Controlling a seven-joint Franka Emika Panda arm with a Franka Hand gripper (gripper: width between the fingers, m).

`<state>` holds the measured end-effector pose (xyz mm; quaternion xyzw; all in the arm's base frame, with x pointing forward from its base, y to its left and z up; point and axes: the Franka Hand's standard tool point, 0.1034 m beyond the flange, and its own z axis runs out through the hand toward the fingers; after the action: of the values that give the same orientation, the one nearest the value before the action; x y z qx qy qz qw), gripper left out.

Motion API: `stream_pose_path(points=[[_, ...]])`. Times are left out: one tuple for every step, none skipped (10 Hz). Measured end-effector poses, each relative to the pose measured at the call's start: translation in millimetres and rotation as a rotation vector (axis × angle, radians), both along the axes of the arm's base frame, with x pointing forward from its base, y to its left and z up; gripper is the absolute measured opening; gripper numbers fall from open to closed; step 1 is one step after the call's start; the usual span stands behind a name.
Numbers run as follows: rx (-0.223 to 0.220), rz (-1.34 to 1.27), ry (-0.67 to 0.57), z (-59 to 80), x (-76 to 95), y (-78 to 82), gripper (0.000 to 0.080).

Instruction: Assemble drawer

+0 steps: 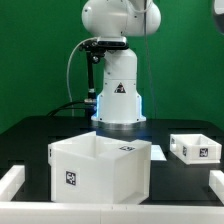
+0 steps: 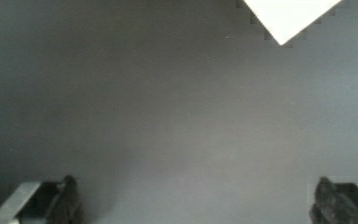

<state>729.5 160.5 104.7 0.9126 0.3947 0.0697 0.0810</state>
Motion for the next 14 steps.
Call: stream_pose_path(points=[[0.0, 0.0, 0.0, -0.1, 0.0, 0.0, 0.065], [0.0, 0.0, 0.0, -0.2, -0.1, -0.1, 0.065], [0.0, 0.0, 0.0, -0.2, -0.1, -0.1, 0.065], [0.0, 0.0, 0.0, -0.3, -0.1, -0.1, 0.065], [0.0, 0.0, 0.0, -0.3, -0.1, -0.1, 0.065], [0.0, 0.0, 0.0, -0.3, -0.1, -0.1, 0.065], [0.0, 0.0, 0.001, -0.4, -0.1, -0.1, 0.065], [0.0, 0.0, 0.001, -0.5, -0.1, -0.1, 0.065], [0.0, 0.0, 0.001, -0.5, -0.1, -0.1, 0.065], [0.0, 0.0, 0.001, -0.5, -0.1, -0.2, 0.065], [0.0, 0.0, 0.001, -0.6, -0.1, -0.2, 0.065], [-0.01, 0.01, 0.006, -0.2, -1.3, -0.3, 0.065], [-0.043, 0.04, 0.028, 2.0, -6.1, -0.3, 0.065], [-0.051, 0.062, 0.032, 9.9, -7.4, -10.4, 0.065]])
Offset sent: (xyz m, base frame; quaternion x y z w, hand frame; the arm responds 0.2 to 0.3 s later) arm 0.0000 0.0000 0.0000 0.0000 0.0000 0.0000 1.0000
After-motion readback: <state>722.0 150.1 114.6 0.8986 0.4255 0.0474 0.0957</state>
